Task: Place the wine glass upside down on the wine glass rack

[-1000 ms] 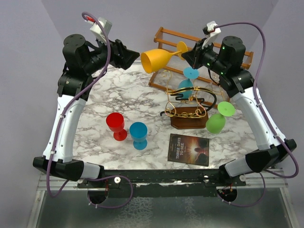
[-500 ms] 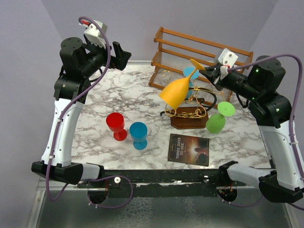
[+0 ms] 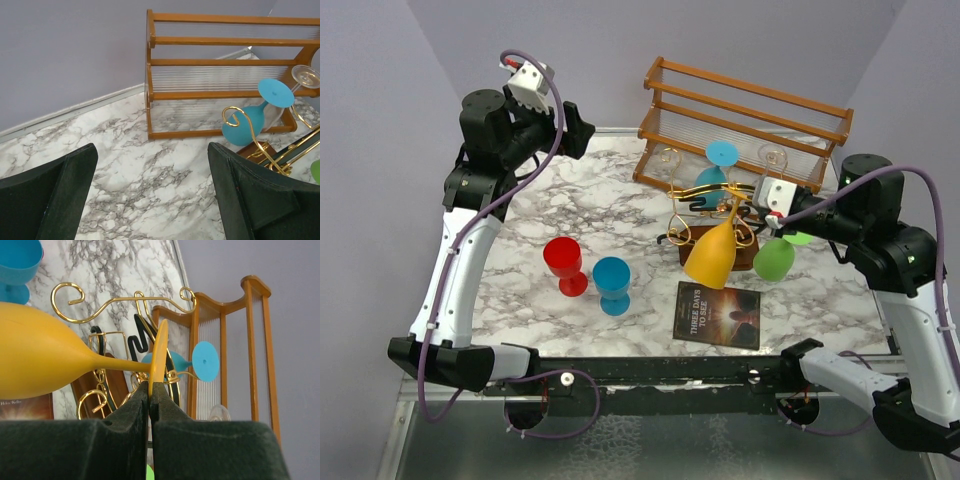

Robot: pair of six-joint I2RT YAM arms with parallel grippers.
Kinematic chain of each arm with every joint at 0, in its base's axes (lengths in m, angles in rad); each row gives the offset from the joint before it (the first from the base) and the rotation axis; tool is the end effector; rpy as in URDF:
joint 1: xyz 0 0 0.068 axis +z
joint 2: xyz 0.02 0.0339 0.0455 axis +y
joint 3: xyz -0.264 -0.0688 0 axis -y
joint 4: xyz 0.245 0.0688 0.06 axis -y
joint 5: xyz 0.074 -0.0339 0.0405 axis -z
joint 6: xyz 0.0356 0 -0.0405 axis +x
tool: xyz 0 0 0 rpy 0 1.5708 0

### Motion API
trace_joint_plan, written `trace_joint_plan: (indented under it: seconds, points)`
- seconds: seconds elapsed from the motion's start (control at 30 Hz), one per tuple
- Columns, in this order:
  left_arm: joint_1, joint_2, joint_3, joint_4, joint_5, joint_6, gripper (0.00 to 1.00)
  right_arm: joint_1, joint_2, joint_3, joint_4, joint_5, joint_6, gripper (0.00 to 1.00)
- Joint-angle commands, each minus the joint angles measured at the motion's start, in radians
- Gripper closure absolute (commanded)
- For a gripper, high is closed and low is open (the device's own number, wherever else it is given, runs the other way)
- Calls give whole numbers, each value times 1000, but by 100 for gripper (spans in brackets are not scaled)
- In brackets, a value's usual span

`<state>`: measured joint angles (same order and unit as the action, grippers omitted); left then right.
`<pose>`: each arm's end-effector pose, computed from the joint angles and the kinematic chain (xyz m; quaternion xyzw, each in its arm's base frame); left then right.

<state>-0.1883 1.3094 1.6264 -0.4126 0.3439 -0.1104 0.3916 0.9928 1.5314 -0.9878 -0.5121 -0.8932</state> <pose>0.2658 -0.0629 0.4917 0.1434 0.7241 -0.2238 0.6364 0.1319 0.0733 0.4662 -0.5987 0.5752 0.0801 0.5517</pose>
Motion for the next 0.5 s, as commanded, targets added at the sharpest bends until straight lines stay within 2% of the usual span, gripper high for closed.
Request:
trace_joint_plan:
  seconds: [0.0, 0.47]
  points:
    - [10, -38, -15, 50, 21, -16, 5, 2, 2, -42, -11, -27, -63, 99]
    - [35, -63, -42, 69, 31, -38, 5, 19, -10, -180, 88, 86, -124, 99]
